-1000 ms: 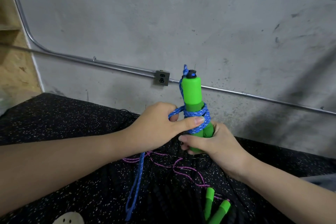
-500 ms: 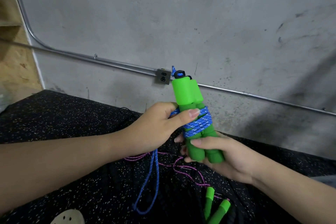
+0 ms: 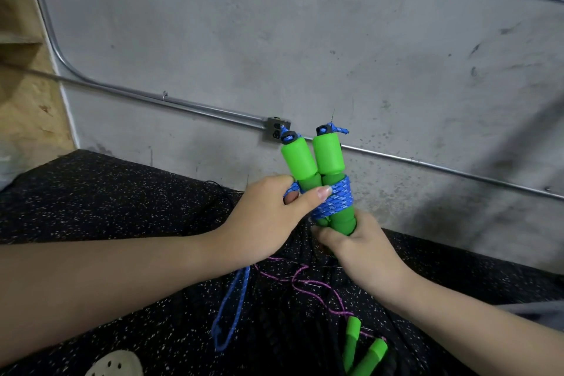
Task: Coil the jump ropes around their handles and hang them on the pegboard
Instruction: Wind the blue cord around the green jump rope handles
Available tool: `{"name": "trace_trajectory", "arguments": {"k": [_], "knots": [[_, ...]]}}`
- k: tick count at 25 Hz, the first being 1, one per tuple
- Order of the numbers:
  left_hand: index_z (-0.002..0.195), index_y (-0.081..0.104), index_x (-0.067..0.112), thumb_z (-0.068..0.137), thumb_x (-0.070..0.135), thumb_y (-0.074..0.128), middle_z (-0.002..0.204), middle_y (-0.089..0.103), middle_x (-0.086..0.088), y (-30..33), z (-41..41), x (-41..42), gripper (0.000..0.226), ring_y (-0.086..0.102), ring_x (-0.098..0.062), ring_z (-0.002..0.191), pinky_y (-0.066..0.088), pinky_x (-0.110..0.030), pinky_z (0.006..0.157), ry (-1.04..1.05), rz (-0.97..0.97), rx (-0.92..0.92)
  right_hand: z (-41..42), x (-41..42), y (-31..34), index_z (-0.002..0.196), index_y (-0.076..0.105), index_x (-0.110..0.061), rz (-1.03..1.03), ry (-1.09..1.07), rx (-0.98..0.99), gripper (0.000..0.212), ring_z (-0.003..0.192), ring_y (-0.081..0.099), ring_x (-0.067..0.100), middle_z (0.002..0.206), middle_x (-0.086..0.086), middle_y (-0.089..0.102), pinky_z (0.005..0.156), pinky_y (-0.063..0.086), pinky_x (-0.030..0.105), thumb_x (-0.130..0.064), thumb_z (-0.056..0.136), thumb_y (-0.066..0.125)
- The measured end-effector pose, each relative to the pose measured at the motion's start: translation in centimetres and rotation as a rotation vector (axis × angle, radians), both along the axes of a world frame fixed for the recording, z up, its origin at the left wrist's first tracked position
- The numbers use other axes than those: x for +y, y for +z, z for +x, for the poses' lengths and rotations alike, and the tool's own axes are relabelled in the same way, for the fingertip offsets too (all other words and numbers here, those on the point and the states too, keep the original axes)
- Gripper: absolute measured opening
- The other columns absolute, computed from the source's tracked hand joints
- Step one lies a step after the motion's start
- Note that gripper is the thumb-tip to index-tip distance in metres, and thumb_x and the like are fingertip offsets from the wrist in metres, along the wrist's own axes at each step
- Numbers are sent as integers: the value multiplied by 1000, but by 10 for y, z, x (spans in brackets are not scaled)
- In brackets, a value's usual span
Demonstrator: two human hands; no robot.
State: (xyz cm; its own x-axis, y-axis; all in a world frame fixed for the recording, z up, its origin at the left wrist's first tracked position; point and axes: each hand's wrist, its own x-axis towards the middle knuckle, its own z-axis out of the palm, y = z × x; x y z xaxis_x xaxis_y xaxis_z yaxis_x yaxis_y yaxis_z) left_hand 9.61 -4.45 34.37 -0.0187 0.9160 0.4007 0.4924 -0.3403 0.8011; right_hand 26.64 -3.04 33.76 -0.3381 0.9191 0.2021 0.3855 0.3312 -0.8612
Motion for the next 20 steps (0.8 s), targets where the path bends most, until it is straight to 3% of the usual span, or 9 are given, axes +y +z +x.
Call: {"name": "trace_trajectory", "arguments": {"k": [2, 5, 7, 9, 12, 13, 15, 17, 20], "knots": [[62, 52, 22, 86, 65, 64, 52, 32, 11, -1, 3, -2, 51, 33, -8, 51, 29, -23, 52, 20, -37, -1, -4, -1, -2, 70, 45, -13, 91, -29, -103, 29, 45, 34, 6, 48, -12, 41, 46, 29, 21, -6, 90, 64], [59, 60, 37, 80, 71, 64, 50, 33, 13, 1, 4, -3, 40, 36, -6, 49, 31, -19, 51, 51, -78, -41, -6, -3, -6, 91, 49, -28, 256, -46, -380, 18, 60, 56, 9, 66, -13, 60, 59, 44, 27, -38, 83, 62], [60, 59, 28, 83, 69, 66, 51, 34, 13, 3, 2, 0, 47, 36, -5, 49, 32, -19, 51, 49, -77, -68, -4, -6, -4, 103, 47, -29, 314, -30, -471, 40, 74, 61, 16, 80, -8, 62, 69, 49, 37, -58, 77, 54], [66, 64, 25, 87, 65, 66, 54, 49, 12, 6, -1, 2, 45, 45, 0, 54, 37, -19, 55, 9, -61, -76, 0, -5, 3, 106, 51, -28, 252, 8, -384, 49, 76, 62, 16, 83, -4, 65, 73, 52, 40, -65, 73, 59], [80, 69, 20, 89, 68, 60, 69, 67, 1, 12, -6, -2, 50, 55, -1, 67, 49, -33, 67, -191, -32, -81, 10, -1, 18, 101, 66, -14, -157, 281, -108, 50, 77, 64, 22, 90, 21, 70, 79, 53, 41, -50, 71, 81], [79, 66, 20, 94, 62, 60, 63, 65, 9, 13, -7, -4, 45, 53, 3, 63, 47, -25, 63, -254, -32, -88, 13, -1, 19, 97, 65, -4, -268, 363, -38, 50, 76, 60, 24, 88, 29, 66, 77, 49, 40, -43, 71, 84], [78, 58, 21, 100, 46, 54, 47, 53, 20, 14, -5, -9, 33, 47, 8, 47, 37, -11, 52, -282, -80, -140, 13, -2, 18, 81, 60, 2, -249, 352, 48, 43, 69, 51, 21, 71, 25, 56, 67, 43, 32, -32, 72, 86], [81, 61, 12, 94, 61, 50, 46, 53, 16, 16, -2, -7, 53, 48, 2, 44, 42, -20, 54, -246, -115, -111, 10, 2, 13, 70, 58, -2, -111, 198, 106, 35, 59, 48, 19, 62, 18, 55, 59, 40, 31, -23, 72, 85], [105, 73, 15, 84, 85, 48, 91, 78, 0, 8, -4, 4, 77, 73, -19, 89, 56, -46, 88, -206, -113, 19, 8, 7, 7, 87, 60, 9, -73, 98, 179, 40, 64, 58, 29, 75, 34, 64, 63, 48, 49, -17, 70, 86]]}}
